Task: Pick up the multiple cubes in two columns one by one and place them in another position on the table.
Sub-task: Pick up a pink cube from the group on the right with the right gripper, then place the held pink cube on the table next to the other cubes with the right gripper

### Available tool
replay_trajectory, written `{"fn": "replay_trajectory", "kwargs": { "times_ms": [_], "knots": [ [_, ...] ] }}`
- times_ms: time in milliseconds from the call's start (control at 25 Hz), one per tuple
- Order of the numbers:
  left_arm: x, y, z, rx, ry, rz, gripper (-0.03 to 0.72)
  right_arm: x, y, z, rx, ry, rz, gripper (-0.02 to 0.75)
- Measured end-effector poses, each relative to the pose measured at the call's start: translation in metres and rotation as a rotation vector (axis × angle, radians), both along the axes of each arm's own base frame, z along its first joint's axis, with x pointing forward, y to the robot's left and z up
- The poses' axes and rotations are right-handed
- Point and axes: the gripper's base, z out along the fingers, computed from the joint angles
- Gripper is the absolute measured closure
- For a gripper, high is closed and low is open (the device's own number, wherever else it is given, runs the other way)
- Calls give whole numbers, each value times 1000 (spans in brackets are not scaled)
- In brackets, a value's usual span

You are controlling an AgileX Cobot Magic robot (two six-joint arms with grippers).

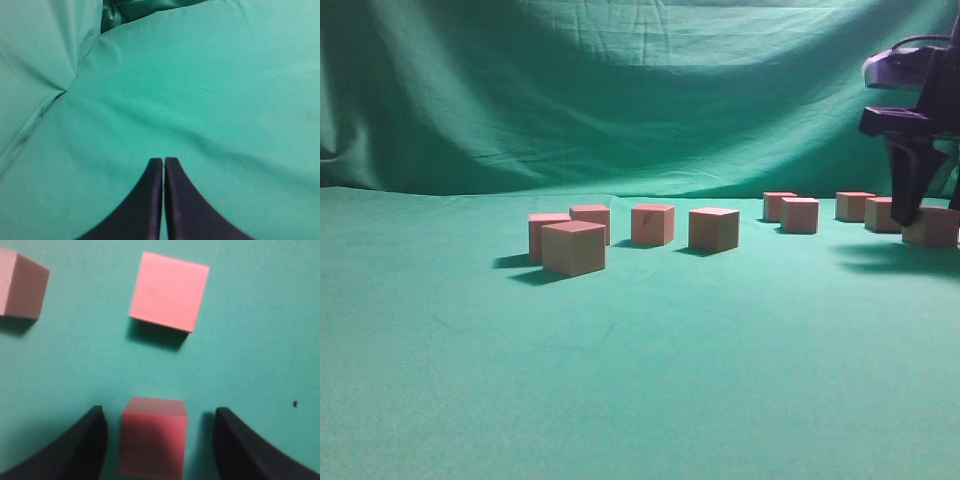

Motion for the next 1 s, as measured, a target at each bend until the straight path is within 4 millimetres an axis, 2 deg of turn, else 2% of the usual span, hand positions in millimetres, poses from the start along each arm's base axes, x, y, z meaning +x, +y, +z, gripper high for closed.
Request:
{"fn": "replay_trajectory", "kwargs": {
  "times_ms": [120, 160, 360, 440, 560, 760, 880, 1000],
  "knots": [
    [0, 0, 0, 0, 0, 0, 688, 1, 0, -7, -5, 13, 8, 459],
    [0, 0, 0, 0, 0, 0, 688, 1, 0, -7, -5, 14, 11, 486],
    [0, 0, 0, 0, 0, 0, 688, -1, 1, 2, 5, 43, 23, 475],
    [0, 0, 0, 0, 0, 0, 688, -2, 3, 18, 24, 40, 28, 475],
    [0, 0, 0, 0, 0, 0, 688, -12, 7, 54, 73, -5, 55, 475],
    [0, 0, 0, 0, 0, 0, 688, -41, 18, 113, 160, -90, 118, 475],
    [0, 0, 0, 0, 0, 0, 688, -63, 38, 136, 171, -129, 196, 475],
    [0, 0, 0, 0, 0, 0, 688, -85, 75, 144, 171, -141, 353, 475]
  ]
}}
